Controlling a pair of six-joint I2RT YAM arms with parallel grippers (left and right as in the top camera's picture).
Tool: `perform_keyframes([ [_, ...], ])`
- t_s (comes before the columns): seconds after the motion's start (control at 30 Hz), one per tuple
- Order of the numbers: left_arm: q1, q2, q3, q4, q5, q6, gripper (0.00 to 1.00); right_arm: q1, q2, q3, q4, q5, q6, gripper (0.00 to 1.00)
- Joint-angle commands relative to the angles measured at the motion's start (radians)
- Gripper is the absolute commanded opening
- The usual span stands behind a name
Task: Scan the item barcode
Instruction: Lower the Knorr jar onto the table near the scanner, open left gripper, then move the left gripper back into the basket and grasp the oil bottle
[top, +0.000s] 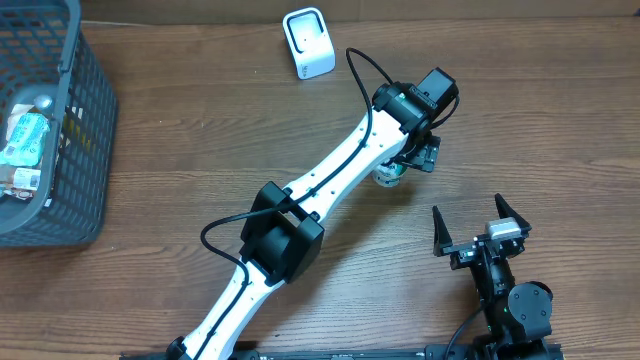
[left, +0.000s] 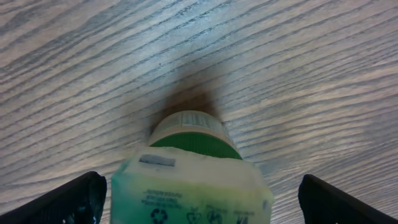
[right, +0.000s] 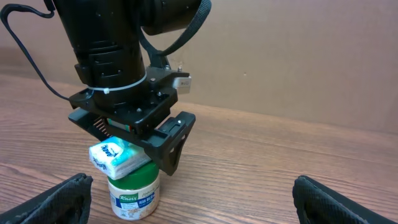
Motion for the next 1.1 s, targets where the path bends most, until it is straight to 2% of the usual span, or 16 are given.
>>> perform_keyframes([
  [0.0,0.011,-0.032,0.008,-0.026,0.011,0.05,0.99,0.005,-0.007,-0.011,0.005,0.002,-0.001,1.0],
  [0.17,0.0,0.005,0.007,-0.06,0.011,0.05,1.0,0.005,-0.007,-0.011,0.005,0.002,-0.001,1.0],
  [0.23,-0.004,0.015,0.007,-0.056,0.0,0.05,0.92,0.005,-0.007,-0.011,0.005,0.002,-0.001,1.0],
  [0.3,-0.003,0.014,0.007,-0.045,-0.008,0.074,0.75,0.005,-0.007,-0.011,0.005,0.002,-0.001,1.0],
  [0.33,0.002,0.014,0.007,-0.038,-0.006,0.08,0.7,0.005,-0.007,-0.011,0.005,0.002,-0.001,1.0],
  [0.57,-0.002,0.015,0.007,-0.097,0.01,0.08,0.71,0.005,-0.007,-0.011,0.005,0.002,-0.001,1.0],
  [0.7,-0.008,0.015,0.007,-0.138,-0.008,0.071,0.59,0.005,-0.007,-0.011,0.005,0.002,-0.001,1.0],
  [0.8,-0.012,0.015,0.007,-0.187,-0.055,0.029,0.61,0.005,-0.007,-0.011,0.005,0.002,-0.001,1.0],
  [1.07,-0.016,0.015,0.007,-0.272,-0.053,0.012,0.7,0.005,-0.007,-0.011,0.005,0.002,-0.001,1.0],
])
